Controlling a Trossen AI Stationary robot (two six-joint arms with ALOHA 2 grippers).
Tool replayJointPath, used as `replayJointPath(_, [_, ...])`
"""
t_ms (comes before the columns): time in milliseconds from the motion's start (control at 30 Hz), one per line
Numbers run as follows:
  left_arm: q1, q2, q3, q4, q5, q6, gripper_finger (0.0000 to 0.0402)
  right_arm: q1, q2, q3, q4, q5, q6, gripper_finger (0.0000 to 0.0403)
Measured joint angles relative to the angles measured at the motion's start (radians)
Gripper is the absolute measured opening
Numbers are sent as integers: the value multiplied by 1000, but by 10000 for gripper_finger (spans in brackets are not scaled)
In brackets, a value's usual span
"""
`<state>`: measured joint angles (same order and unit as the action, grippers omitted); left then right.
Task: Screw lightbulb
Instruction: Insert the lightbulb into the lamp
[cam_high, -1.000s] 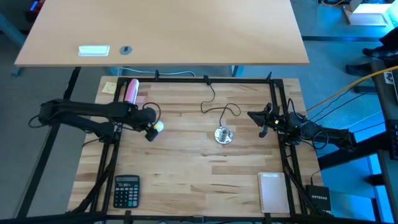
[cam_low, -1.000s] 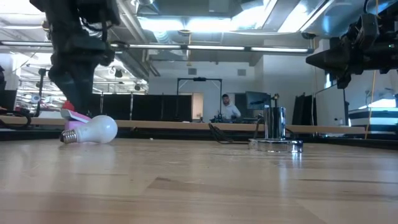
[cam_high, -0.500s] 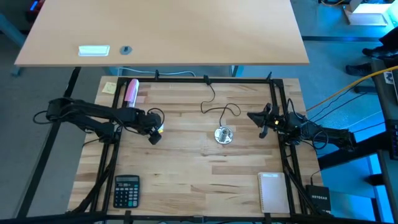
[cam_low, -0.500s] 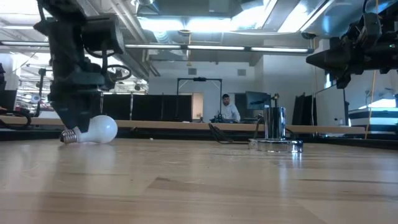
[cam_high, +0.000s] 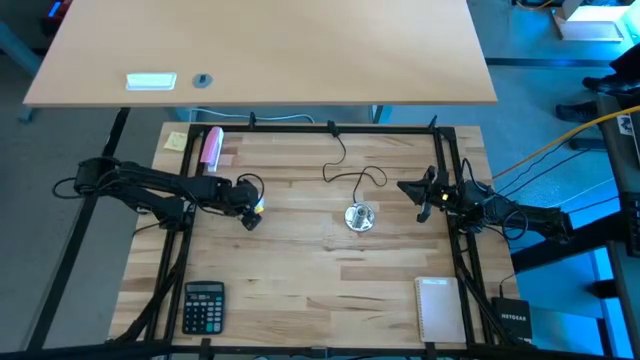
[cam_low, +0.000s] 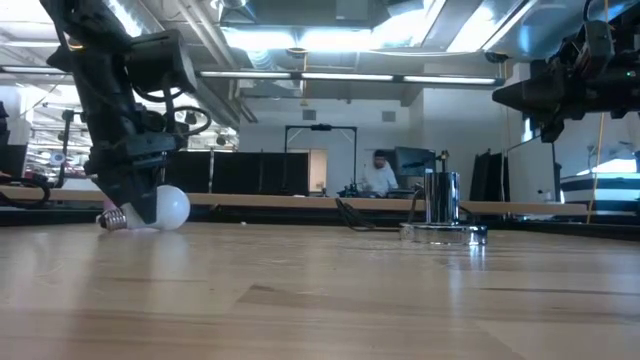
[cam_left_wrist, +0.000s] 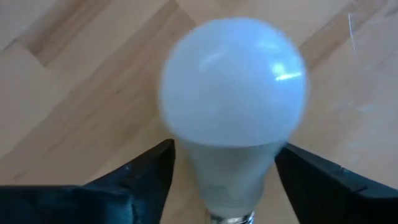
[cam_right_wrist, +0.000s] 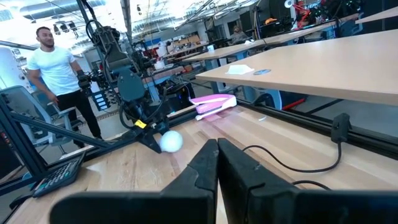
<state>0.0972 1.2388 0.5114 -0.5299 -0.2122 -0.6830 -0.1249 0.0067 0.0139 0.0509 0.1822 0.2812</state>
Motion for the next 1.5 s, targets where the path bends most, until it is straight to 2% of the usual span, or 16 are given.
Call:
replayJointPath(333, [1, 0, 0, 37, -1, 36, 147, 0, 0, 0, 0, 0, 7, 14])
replayJointPath(667, [0, -13, 12, 73, -1, 31, 149, 0, 0, 0, -2, -18, 55, 14])
replayJointPath(867, [-3, -93, 71, 145, -2, 97, 144, 0, 0, 0, -2, -19, 92, 14])
replayJointPath(1000, [-6, -156, 79, 369, -9, 201, 149, 0, 2, 0, -2, -19, 92, 14])
replayJointPath(1133, [-5, -154, 79, 646, -19, 333, 150, 0, 7, 1, -11, -23, 93, 14])
replayJointPath(1367, [3, -4, 80, 1164, -20, 457, 152, 0, 68, -3, 19, -93, 131, 14])
replayJointPath(1500, [9, 125, 83, 1493, -11, 475, 152, 0, 117, -3, 138, -96, 114, 14])
